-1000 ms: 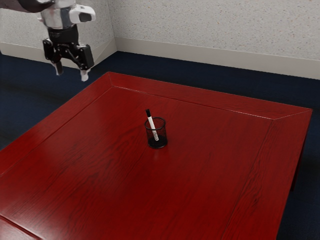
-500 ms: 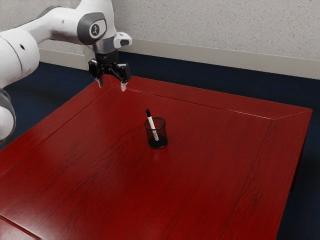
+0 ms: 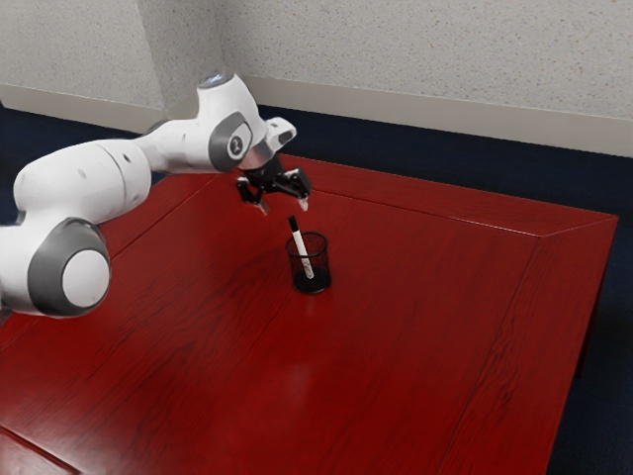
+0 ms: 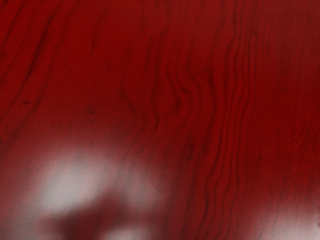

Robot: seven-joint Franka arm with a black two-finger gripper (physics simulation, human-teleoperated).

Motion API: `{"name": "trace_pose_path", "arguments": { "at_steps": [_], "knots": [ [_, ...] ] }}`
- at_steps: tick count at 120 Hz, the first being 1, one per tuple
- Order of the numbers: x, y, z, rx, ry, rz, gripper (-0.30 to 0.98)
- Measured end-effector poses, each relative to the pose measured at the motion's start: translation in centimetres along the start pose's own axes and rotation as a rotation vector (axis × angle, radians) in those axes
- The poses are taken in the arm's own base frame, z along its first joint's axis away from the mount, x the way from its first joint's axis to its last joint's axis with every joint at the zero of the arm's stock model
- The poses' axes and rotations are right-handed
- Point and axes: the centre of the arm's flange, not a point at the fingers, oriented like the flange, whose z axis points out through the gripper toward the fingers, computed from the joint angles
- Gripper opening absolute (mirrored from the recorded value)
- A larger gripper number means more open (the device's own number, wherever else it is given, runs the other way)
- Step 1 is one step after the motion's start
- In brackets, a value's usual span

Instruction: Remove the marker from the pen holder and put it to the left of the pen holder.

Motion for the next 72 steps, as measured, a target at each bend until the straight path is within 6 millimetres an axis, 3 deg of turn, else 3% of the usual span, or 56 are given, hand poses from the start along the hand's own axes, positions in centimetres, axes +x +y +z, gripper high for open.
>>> {"name": "trace_pose_path", "arguments": {
  "at_steps": [10,26,35,72],
  "knots": [
    [0.3,0.5,0.2,-0.012,0.046,0.015,0.69],
    [-0.2,0.4,-3.8,-0.017,0.006,0.015,0.69],
    [-1.3,1.6,-4.7,-0.031,-0.084,0.029,0.69],
    [-4.3,2.2,-2.4,-0.043,-0.333,0.047,0.69]
  ]
}}
